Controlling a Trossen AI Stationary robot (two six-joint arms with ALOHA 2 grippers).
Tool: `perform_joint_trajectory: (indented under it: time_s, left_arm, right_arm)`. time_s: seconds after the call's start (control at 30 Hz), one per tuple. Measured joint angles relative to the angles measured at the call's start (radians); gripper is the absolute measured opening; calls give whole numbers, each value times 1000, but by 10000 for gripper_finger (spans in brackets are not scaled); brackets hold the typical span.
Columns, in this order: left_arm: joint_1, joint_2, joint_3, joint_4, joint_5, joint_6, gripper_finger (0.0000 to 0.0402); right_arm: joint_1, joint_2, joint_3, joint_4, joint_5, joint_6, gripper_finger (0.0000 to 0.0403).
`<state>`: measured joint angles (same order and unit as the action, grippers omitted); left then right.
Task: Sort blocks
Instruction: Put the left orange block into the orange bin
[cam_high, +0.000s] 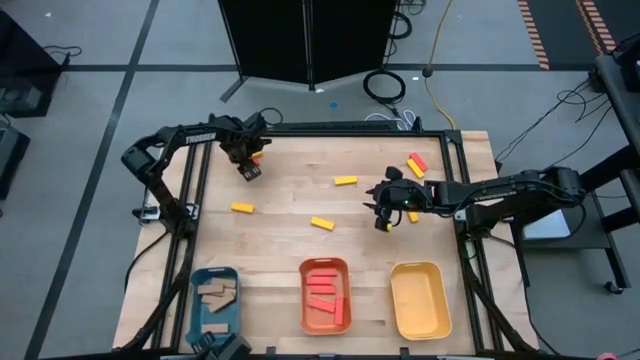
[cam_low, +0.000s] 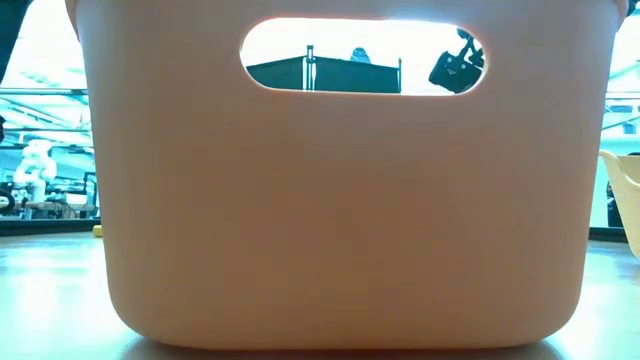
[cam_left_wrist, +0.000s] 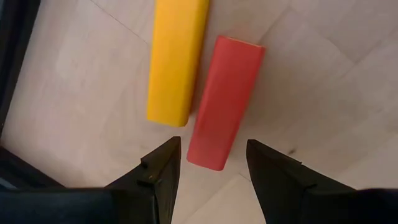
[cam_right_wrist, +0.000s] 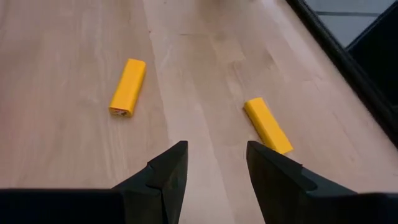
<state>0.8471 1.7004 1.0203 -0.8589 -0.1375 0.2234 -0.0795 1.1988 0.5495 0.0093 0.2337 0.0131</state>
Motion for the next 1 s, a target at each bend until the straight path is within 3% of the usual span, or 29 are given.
perform_joint_trajectory:
  time_s: [0.3, 0.6, 1.0]
  left_arm:
    - [0, 22, 0, -24, -2, -1, 180]
    - [-28, 115, 15, -54, -107, 6, 180]
    - [-44, 120, 31, -48, -102, 83, 180]
  right_arm:
    - [0, 0, 0, 1, -32, 1, 160]
    - [0, 0, 0, 1, -31, 0, 160]
    - [0, 0, 0, 5, -31, -6, 160]
